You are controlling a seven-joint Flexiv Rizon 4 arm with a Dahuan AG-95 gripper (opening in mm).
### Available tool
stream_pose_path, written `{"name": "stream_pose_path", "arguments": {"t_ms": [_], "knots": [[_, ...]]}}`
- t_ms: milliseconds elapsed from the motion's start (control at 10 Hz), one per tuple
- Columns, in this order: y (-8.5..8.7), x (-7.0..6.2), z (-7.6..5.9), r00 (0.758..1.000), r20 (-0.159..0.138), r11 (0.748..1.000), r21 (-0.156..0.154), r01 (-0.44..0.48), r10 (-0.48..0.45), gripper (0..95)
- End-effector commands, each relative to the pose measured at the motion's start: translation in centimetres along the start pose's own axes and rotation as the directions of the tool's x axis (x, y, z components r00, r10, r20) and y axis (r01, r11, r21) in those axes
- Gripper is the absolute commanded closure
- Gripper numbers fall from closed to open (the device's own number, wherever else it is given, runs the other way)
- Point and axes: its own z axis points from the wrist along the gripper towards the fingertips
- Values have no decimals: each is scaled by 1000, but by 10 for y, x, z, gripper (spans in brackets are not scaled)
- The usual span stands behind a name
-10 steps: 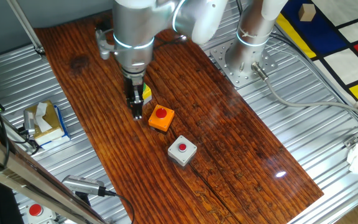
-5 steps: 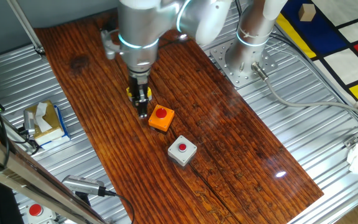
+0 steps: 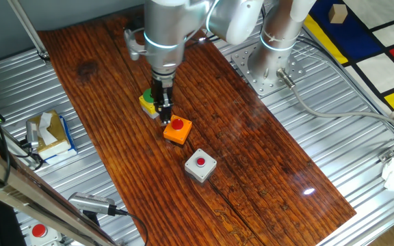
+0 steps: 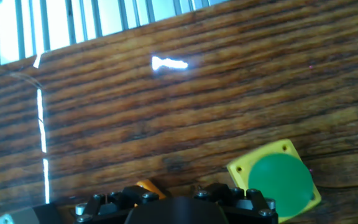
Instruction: Press three buttons from left to right in sequence
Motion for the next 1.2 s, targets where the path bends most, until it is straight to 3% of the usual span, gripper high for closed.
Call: {"name": "stream_pose_path", "arguments": {"t_ms": [100, 500, 1200], "knots": [[-1, 1, -1, 1000, -1, 1000, -1, -9, 9, 190], [-4, 3, 0, 998, -20, 998, 3, -64, 64, 190], [-14, 14, 4, 998, -8, 998, 0, -59, 59, 190]]}}
